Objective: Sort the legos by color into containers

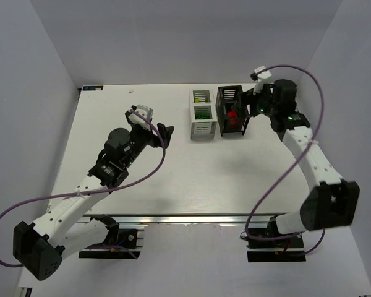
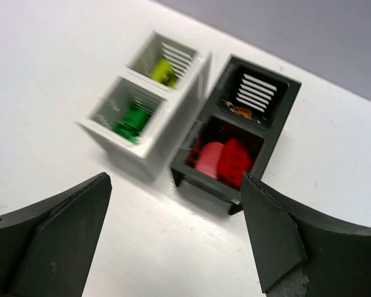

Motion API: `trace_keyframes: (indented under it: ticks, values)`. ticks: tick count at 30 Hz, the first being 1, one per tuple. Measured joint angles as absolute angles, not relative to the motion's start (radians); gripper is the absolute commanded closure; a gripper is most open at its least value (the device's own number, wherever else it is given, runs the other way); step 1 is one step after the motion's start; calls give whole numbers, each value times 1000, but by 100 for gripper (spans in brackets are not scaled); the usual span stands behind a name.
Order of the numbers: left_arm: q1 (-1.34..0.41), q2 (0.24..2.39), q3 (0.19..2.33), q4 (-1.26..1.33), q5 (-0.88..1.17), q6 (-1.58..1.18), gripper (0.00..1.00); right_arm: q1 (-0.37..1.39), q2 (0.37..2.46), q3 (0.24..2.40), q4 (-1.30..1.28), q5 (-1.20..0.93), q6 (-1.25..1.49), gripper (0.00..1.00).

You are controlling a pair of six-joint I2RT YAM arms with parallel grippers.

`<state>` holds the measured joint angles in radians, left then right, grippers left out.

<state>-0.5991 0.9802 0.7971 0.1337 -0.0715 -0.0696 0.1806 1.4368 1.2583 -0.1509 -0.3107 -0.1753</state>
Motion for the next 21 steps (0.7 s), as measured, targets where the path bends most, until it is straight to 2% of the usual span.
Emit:
trace_keyframes:
  ticks: [5, 10, 13, 21]
  values:
    - [-599, 986, 797, 130, -62, -73, 2, 176, 1188, 1219, -211, -401, -49, 11]
    - [-599, 985, 797, 127, -49, -77, 2, 177, 980, 974, -181, -441, 19, 11]
    - [-599, 984, 797, 127, -46, -78, 2, 177, 958, 883, -187, -400, 54, 11]
    - [-598, 986, 797, 127, -46, -74, 2, 176, 911, 865, -140, -293, 162, 11]
